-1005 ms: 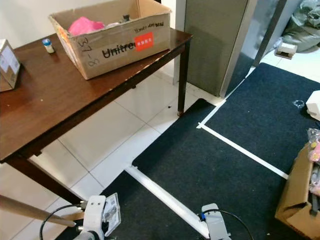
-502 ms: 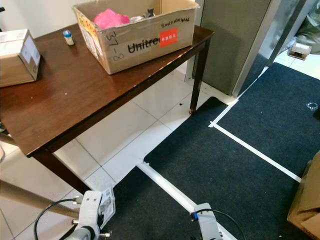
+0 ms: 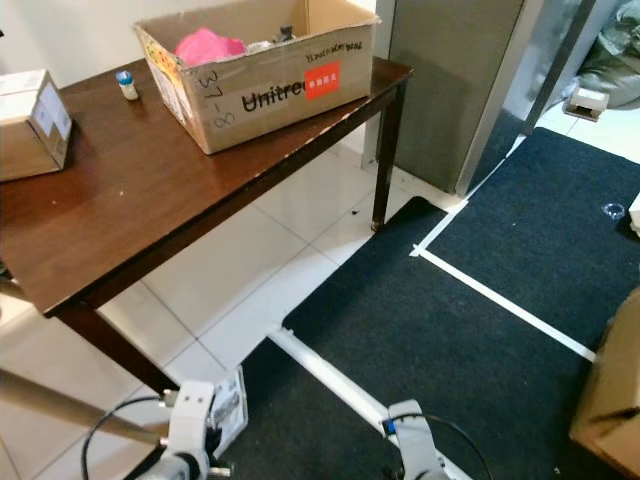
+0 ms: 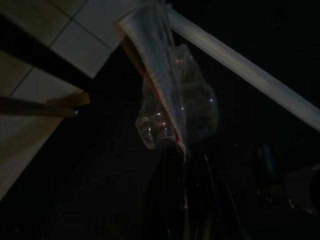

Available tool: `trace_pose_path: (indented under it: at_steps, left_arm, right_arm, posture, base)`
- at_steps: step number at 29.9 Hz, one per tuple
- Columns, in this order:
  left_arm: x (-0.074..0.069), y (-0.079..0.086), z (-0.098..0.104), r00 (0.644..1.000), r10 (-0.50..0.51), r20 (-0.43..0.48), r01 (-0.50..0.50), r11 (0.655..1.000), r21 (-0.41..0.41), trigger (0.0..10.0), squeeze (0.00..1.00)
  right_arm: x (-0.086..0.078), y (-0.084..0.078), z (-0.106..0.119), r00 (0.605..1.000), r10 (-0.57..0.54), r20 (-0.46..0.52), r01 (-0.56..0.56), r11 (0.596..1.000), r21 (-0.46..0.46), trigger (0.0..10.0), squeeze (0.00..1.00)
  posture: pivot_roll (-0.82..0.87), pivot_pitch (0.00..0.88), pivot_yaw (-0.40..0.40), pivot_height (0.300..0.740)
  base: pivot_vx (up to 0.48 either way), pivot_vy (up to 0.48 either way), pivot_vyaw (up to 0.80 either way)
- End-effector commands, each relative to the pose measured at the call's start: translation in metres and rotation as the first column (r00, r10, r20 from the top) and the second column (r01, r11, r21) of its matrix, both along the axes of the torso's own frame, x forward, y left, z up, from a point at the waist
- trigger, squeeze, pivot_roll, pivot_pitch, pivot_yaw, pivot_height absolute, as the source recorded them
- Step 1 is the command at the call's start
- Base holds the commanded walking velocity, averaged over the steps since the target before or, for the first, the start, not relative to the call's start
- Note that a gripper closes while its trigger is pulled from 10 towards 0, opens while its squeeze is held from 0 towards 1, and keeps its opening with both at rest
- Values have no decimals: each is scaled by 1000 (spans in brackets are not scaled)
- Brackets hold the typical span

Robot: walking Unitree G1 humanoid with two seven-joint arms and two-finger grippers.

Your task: Picking trash to rubbish bin

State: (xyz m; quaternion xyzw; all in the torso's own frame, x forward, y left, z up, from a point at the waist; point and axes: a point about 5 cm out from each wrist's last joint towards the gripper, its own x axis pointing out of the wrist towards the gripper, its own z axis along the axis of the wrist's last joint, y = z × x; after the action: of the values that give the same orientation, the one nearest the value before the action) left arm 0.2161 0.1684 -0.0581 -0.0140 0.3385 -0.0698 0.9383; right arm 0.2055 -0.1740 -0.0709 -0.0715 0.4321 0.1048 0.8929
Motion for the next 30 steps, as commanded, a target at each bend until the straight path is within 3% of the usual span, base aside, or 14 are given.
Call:
trace_pose_path:
  at_steps: [1, 9, 15, 19, 25, 30]
  left_arm:
    - [-8, 0, -5, 1000, 1, -22, -1, 1000, -2, 10000, 0]
    - [0, -6, -2, 1000, 18, -24, -20, 998, -60, 10000, 0]
    - [4, -13, 1, 999, 43, -15, -45, 986, -159, 10000, 0]
    - [9, -15, 5, 1000, 22, 8, -21, 987, -160, 10000, 0]
    - [16, -7, 8, 993, 120, -4, -119, 979, -167, 10000, 0]
    - [15, -7, 7, 993, 117, -3, -116, 981, -158, 10000, 0]
  right_arm:
    - [-3, 2, -2, 1000, 14, -6, -14, 1000, -4, 10000, 0]
    - [3, -1, 2, 1000, -6, 20, 6, 1000, -1, 10000, 0]
    - [5, -1, 4, 997, -51, 52, 48, 998, 45, 10000, 0]
    - [5, 2, 4, 998, -34, 50, 31, 998, 45, 10000, 0]
    - [6, 9, 4, 998, -16, 55, 13, 999, 51, 10000, 0]
    - [2, 8, 2, 999, -11, 48, 9, 999, 45, 10000, 0]
  posture:
    - [-56, 111, 35, 740]
    - [-64, 74, 33, 740]
    - [-62, 42, 40, 740]
    - [-59, 53, 40, 740]
    - [-61, 60, 46, 740]
    - [-64, 65, 45, 740]
  base:
    - [0, 0, 800]
    - [0, 0, 790]
    - [0, 0, 0]
    - [0, 0, 0]
    - [0, 0, 0]
    - [0, 0, 0]
